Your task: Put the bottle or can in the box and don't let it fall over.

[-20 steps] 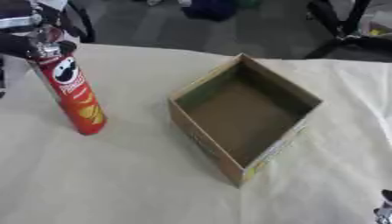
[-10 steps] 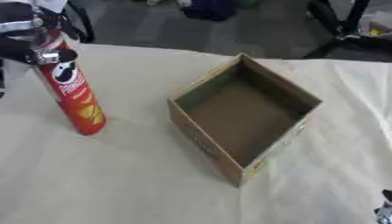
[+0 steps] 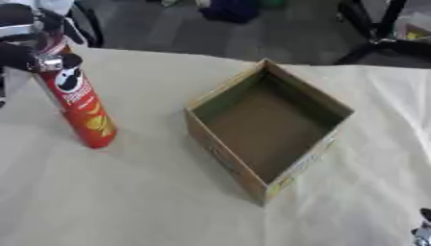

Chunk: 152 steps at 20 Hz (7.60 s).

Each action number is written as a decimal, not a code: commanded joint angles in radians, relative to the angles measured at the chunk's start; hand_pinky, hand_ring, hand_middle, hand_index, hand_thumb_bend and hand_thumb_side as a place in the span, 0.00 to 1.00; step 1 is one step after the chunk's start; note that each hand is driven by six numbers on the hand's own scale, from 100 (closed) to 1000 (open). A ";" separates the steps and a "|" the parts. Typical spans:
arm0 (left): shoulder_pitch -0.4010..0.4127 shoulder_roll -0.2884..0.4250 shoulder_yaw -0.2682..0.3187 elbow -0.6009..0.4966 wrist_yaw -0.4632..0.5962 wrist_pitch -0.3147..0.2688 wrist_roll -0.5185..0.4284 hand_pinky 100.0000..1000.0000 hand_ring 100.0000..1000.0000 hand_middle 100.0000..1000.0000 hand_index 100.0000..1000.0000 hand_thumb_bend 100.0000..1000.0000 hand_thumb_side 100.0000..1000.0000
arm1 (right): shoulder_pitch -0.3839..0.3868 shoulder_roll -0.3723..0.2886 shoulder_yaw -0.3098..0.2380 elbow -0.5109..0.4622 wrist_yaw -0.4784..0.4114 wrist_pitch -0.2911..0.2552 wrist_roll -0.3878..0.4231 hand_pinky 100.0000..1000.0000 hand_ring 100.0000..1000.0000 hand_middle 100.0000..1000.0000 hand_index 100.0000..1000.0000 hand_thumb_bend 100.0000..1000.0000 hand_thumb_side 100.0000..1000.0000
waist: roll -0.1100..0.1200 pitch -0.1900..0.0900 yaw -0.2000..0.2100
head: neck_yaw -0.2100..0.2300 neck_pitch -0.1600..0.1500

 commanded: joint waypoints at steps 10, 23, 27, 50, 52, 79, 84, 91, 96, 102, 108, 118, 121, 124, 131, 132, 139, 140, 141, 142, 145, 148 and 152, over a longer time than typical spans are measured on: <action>0.015 0.032 -0.024 0.027 0.019 -0.328 -0.302 0.43 0.68 0.73 0.82 0.26 1.00 | -0.009 0.004 0.000 -0.012 0.000 -0.002 -0.003 0.30 0.53 0.71 0.95 0.00 0.59 | -0.002 -0.006 -0.002 | 0.004 -0.010; 0.037 0.010 -0.040 0.016 0.064 -0.313 -0.302 0.40 0.66 0.73 0.82 0.23 1.00 | -0.015 0.009 -0.002 -0.012 -0.002 -0.002 -0.003 0.30 0.53 0.71 0.95 0.00 0.59 | -0.005 -0.001 -0.008 | 0.004 -0.014; 0.042 0.008 -0.047 0.021 0.036 -0.332 -0.302 0.38 0.63 0.71 0.79 0.30 0.98 | -0.016 0.010 -0.002 -0.012 -0.003 -0.003 -0.003 0.30 0.53 0.71 0.95 0.00 0.59 | -0.005 0.001 -0.011 | 0.005 -0.013; 0.032 0.008 -0.031 0.027 0.029 -0.311 -0.302 0.32 0.57 0.52 0.53 0.29 0.23 | -0.020 0.008 -0.003 -0.012 -0.008 -0.011 -0.003 0.30 0.52 0.71 0.95 0.00 0.60 | -0.001 0.006 -0.012 | 0.004 -0.008; 0.031 0.009 -0.027 0.017 0.036 -0.303 -0.302 0.31 0.57 0.50 0.51 0.31 0.23 | -0.020 0.009 -0.003 -0.012 -0.009 -0.011 -0.003 0.30 0.52 0.71 0.95 0.00 0.60 | -0.001 0.006 -0.012 | 0.002 -0.007; 0.022 0.008 -0.026 -0.085 0.175 -0.307 -0.302 0.12 0.41 0.02 0.12 0.37 0.17 | -0.015 -0.004 -0.012 -0.012 -0.022 -0.035 -0.003 0.31 0.52 0.70 0.94 0.00 0.60 | 0.004 -0.006 -0.016 | -0.002 -0.002; 0.005 0.008 -0.018 -0.102 0.198 -0.297 -0.302 0.10 0.41 0.01 0.11 0.39 0.18 | -0.013 -0.008 -0.014 -0.012 -0.024 -0.038 -0.003 0.31 0.52 0.70 0.94 0.00 0.60 | 0.007 -0.011 -0.014 | -0.004 0.000; -0.022 0.009 -0.015 -0.121 0.227 -0.281 -0.302 0.06 0.38 0.00 0.10 0.40 0.18 | -0.011 -0.019 -0.018 -0.012 -0.028 -0.044 -0.003 0.31 0.52 0.70 0.94 0.00 0.61 | 0.014 -0.018 -0.012 | -0.006 0.004; -0.037 0.007 -0.017 -0.129 0.245 -0.280 -0.302 0.05 0.38 0.00 0.10 0.41 0.18 | -0.008 -0.026 -0.021 -0.012 -0.031 -0.049 -0.003 0.31 0.52 0.70 0.94 0.00 0.61 | 0.020 -0.025 -0.013 | -0.009 0.010; -0.076 -0.007 -0.021 -0.146 0.291 -0.269 -0.302 0.02 0.37 0.00 0.09 0.41 0.17 | -0.002 -0.038 -0.028 -0.012 -0.034 -0.056 -0.003 0.32 0.52 0.70 0.94 0.00 0.61 | 0.027 -0.037 -0.014 | -0.010 0.017; -0.157 -0.052 -0.033 -0.167 0.372 -0.241 -0.302 0.00 0.36 0.00 0.09 0.42 0.15 | 0.011 -0.056 -0.030 -0.012 -0.038 -0.062 -0.003 0.32 0.52 0.70 0.94 0.00 0.60 | 0.036 -0.057 -0.018 | -0.019 0.036; -0.312 -0.160 -0.048 -0.200 0.517 -0.166 -0.302 0.00 0.36 0.00 0.09 0.47 0.12 | 0.028 -0.086 -0.033 -0.012 -0.049 -0.071 -0.003 0.32 0.52 0.70 0.94 0.00 0.60 | 0.056 -0.086 -0.031 | -0.027 0.054; -0.344 -0.193 -0.051 -0.207 0.539 -0.145 -0.302 0.00 0.36 0.00 0.09 0.47 0.12 | 0.028 -0.095 -0.035 -0.012 -0.053 -0.076 -0.003 0.33 0.52 0.70 0.94 0.00 0.60 | 0.063 -0.091 -0.038 | -0.029 0.059; -0.362 -0.229 -0.055 -0.215 0.563 -0.134 -0.302 0.00 0.35 0.00 0.09 0.39 0.08 | 0.025 -0.099 -0.034 -0.012 -0.058 -0.076 -0.003 0.33 0.52 0.70 0.94 0.00 0.61 | 0.067 -0.091 -0.049 | -0.033 0.061; -0.363 -0.288 -0.076 -0.231 0.578 -0.118 -0.302 0.00 0.35 0.00 0.09 0.32 0.08 | 0.010 -0.108 -0.034 -0.012 -0.068 -0.081 -0.003 0.33 0.52 0.70 0.94 0.00 0.61 | 0.075 -0.082 -0.077 | -0.033 0.070; -0.359 -0.292 -0.079 -0.229 0.573 -0.121 -0.302 0.00 0.35 0.00 0.09 0.31 0.08 | 0.008 -0.108 -0.034 -0.012 -0.068 -0.081 -0.003 0.33 0.52 0.70 0.94 0.00 0.61 | 0.076 -0.081 -0.080 | -0.032 0.070; -0.319 -0.327 -0.104 -0.201 0.507 -0.158 -0.302 0.00 0.36 0.00 0.10 0.19 0.09 | -0.012 -0.103 -0.033 -0.012 -0.073 -0.087 -0.003 0.33 0.52 0.70 0.94 0.00 0.61 | 0.074 -0.063 -0.100 | -0.034 0.057; -0.312 -0.330 -0.109 -0.195 0.496 -0.166 -0.302 0.00 0.36 0.00 0.10 0.17 0.09 | -0.014 -0.101 -0.032 -0.012 -0.073 -0.086 -0.003 0.33 0.52 0.70 0.94 0.00 0.61 | 0.072 -0.060 -0.103 | -0.034 0.055; -0.305 -0.335 -0.112 -0.188 0.486 -0.174 -0.302 0.00 0.36 0.00 0.10 0.16 0.08 | -0.017 -0.099 -0.031 -0.012 -0.073 -0.086 -0.003 0.33 0.52 0.70 0.94 0.00 0.61 | 0.071 -0.057 -0.106 | -0.035 0.052; -0.300 -0.338 -0.114 -0.182 0.478 -0.181 -0.302 0.00 0.36 0.00 0.10 0.14 0.09 | -0.018 -0.096 -0.030 -0.012 -0.073 -0.086 -0.003 0.32 0.52 0.70 0.94 0.00 0.61 | 0.070 -0.054 -0.108 | -0.035 0.050; -0.289 -0.341 -0.117 -0.168 0.453 -0.201 -0.302 0.00 0.36 0.00 0.10 0.15 0.09 | -0.021 -0.086 -0.026 -0.012 -0.069 -0.081 -0.003 0.32 0.52 0.70 0.94 0.00 0.61 | 0.066 -0.045 -0.111 | -0.036 0.047; -0.283 -0.344 -0.120 -0.161 0.437 -0.217 -0.302 0.00 0.36 0.00 0.10 0.12 0.09 | -0.026 -0.079 -0.022 -0.012 -0.067 -0.076 -0.003 0.32 0.52 0.70 0.94 0.00 0.61 | 0.063 -0.036 -0.113 | -0.037 0.042; -0.276 -0.351 -0.125 -0.158 0.428 -0.230 -0.302 0.00 0.36 0.00 0.11 0.09 0.09 | -0.033 -0.070 -0.017 -0.012 -0.063 -0.071 -0.003 0.32 0.52 0.70 0.94 0.00 0.61 | 0.058 -0.024 -0.116 | -0.035 0.033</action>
